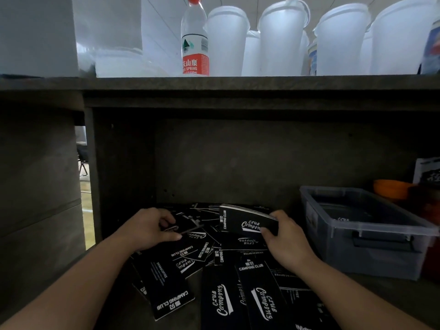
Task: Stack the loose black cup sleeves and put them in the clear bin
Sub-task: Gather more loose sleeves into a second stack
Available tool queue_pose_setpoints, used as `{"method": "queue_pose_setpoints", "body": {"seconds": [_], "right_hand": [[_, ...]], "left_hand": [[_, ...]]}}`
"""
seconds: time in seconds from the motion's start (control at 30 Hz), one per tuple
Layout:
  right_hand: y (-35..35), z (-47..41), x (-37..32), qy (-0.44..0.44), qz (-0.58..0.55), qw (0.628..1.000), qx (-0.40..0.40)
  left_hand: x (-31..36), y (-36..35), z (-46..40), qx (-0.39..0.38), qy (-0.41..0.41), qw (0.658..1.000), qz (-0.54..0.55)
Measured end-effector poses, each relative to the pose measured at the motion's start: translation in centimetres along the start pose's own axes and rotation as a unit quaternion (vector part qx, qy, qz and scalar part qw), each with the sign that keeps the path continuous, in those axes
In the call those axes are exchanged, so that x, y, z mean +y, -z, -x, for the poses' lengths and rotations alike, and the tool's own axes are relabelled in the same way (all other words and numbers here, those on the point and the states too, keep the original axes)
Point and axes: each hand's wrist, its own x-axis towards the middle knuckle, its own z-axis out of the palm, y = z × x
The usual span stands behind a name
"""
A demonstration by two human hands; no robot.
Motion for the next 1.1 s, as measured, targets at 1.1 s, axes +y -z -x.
{"method": "queue_pose_setpoints", "body": {"seconds": [1.1], "right_hand": [[0.0,0.0,-0.3,0.003,-0.014,1.0,-0.008]], "left_hand": [[1.2,0.2,0.6,0.037,-0.07,0.997,-0.011]]}}
